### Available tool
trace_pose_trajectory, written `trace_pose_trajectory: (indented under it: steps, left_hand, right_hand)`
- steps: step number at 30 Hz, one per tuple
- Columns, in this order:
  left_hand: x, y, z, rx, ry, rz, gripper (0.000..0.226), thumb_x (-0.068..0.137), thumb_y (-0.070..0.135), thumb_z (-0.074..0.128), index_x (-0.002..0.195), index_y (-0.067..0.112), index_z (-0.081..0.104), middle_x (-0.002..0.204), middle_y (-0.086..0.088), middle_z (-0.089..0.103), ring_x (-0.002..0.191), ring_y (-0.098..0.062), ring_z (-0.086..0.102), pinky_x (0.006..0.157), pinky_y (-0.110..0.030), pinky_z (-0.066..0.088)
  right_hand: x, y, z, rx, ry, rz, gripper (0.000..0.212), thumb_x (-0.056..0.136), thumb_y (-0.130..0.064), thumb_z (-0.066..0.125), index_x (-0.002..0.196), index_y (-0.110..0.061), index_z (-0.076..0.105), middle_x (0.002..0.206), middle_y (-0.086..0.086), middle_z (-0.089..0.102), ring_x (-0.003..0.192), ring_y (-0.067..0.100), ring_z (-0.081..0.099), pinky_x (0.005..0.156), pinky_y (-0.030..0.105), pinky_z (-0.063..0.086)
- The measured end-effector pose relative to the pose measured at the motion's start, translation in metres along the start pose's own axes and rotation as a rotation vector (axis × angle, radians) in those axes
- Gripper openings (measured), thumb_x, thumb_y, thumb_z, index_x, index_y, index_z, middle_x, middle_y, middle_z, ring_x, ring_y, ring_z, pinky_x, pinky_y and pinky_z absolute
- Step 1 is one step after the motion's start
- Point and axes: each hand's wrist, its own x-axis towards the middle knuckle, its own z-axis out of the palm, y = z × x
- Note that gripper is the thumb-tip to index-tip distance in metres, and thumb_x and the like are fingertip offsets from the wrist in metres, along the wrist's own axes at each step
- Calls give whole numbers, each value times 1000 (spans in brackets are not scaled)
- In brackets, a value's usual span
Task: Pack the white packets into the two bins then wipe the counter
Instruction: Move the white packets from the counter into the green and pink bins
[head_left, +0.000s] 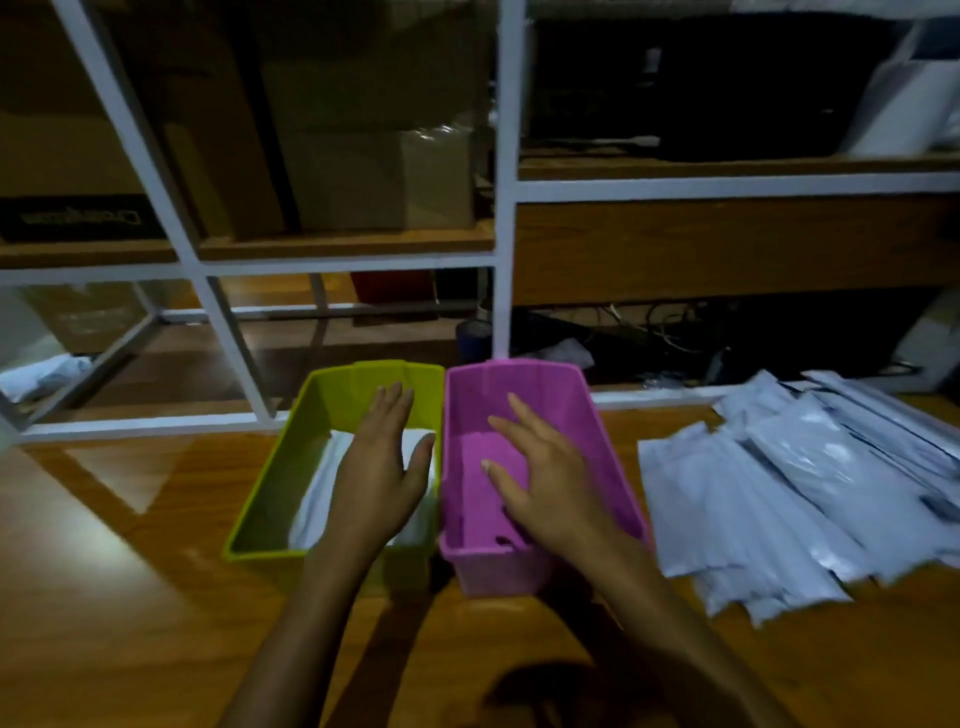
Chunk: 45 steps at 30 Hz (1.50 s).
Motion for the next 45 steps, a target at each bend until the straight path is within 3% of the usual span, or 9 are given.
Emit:
trace_pose_trajectory:
  steps: [5,8,12,15,21,27,34,40,45]
  left_hand:
    - [-57,88,74,-167,27,64,54,91,28,52,137,1,50,146,-13,47,139,-22,36,113,-30,30]
    - [-84,133,115,-236,-24,78,50,92,22,53,137,2,51,145,-13,48,139,-23,39,113,-37,34]
    - [-94,177,160,-277,-115,125,50,92,22,52,139,5,49,146,-11,47,139,-21,39,113,-28,30]
    - [-88,195,195,-297,-219,97,52,92,24,49,141,6,47,148,-11,45,140,-24,38,114,-37,32]
    - [-48,191,277,-325,-290,56,43,100,24,48,141,13,46,144,-6,51,128,-27,51,106,-47,41]
    - [-27,163,355,-252,-377,-108,56,100,43,39,150,18,33,157,-8,30,146,-25,25,119,-44,23]
    - [-16,158,396,-146,-501,-294,70,92,69,31,153,40,13,163,-7,2,150,-31,1,120,-49,4]
    - [-21,159,406,-266,-379,-224,54,101,50,31,151,30,30,162,1,14,149,-23,14,121,-46,14]
    - [-15,165,401,-338,-230,-204,44,104,30,37,144,12,44,155,1,32,144,-12,29,118,-31,21]
  right_hand:
    - [-91,66,-55,-2,168,87,48,89,-41,55,132,-20,58,151,1,42,135,20,42,108,26,30]
    - [-135,104,-85,8,211,170,49,89,-41,51,133,-21,56,152,0,40,137,16,37,106,26,31]
    - [-171,156,-114,5,230,260,48,92,-37,50,137,-19,53,153,1,37,140,19,33,109,37,35]
    - [-181,197,-131,-26,239,336,44,96,-29,55,138,-16,51,155,3,34,141,22,31,111,40,34]
    - [-157,281,-150,-97,229,404,45,96,-22,53,140,-12,48,156,6,31,141,23,30,111,36,32]
    - [-102,366,-152,-339,102,311,48,93,-7,50,141,-10,47,156,14,29,145,30,25,114,46,30]
    - [-70,445,-144,-654,-140,121,58,98,-44,40,151,-27,26,163,11,4,150,31,2,117,54,12]
    - [-76,460,-123,-618,-64,184,52,100,-41,29,150,-25,30,161,11,16,148,31,15,116,50,21]
    - [-71,464,-121,-535,-32,200,50,94,-15,53,143,-19,44,155,12,34,142,33,31,112,49,33]
